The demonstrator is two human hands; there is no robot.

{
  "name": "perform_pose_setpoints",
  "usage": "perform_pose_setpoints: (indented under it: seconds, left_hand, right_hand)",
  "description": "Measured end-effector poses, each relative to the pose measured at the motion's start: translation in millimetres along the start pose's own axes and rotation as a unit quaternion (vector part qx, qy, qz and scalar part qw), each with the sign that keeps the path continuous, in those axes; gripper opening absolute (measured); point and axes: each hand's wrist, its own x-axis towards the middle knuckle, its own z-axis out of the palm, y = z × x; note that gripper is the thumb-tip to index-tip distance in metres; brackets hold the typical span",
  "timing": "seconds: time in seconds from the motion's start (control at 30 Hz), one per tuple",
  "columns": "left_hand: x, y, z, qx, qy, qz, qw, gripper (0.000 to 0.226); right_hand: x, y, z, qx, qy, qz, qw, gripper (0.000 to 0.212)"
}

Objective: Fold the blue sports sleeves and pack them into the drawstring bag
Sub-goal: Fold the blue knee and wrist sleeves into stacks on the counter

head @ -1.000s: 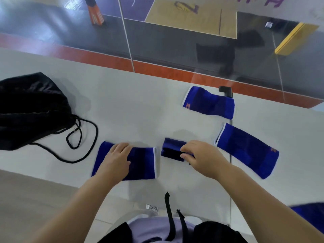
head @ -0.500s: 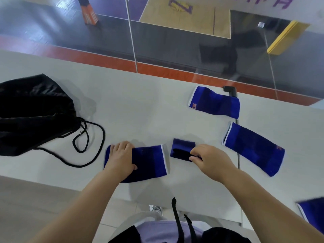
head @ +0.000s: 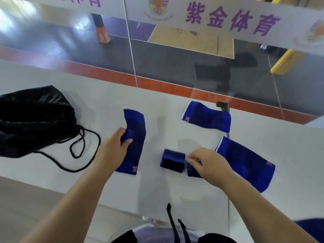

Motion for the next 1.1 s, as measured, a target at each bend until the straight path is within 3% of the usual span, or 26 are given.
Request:
perform_pose_setpoints:
  seconds: [0.07, 0.2, 0.53, 0.8, 1.0, 1.1]
  left_hand:
    - [-3, 25, 0, -0.037, 0.034, 0.007, 0.999, 0.009]
    - [-14, 85, 24, -0.114, 0.027, 0.016, 0.993, 0.008]
    - [-70, 200, 157, -0.127, -0.092, 0.056, 0.986, 0.007]
    - [-95, 223, 225, -0.092, -0.129, 0.003, 0.987, 0.008]
    - [-99, 219, 235, -0.079, -0.135, -0.045, 0.987, 0.011]
    - [-98, 216, 235, -0.069, -0.151, -0.054, 0.985, 0.016]
  right_hand:
    - [-6, 12, -12, 0.004, 0.008, 0.002, 1.000, 0.021]
    - [-30, 52, -34, 0.014, 0.022, 0.021, 0.999, 0.020]
    - [-120, 207, -56, 0.007, 0.002, 0.154, 0.988, 0.016]
    - [-129, 278, -51, -0.012, -0.039, 0.232, 0.972, 0.042]
    - [-89, 278, -34, 0.064, -0.009, 0.244, 0.968, 0.072]
    - [-77, 275, -25, 0.030, -0.012, 0.256, 0.966, 0.073]
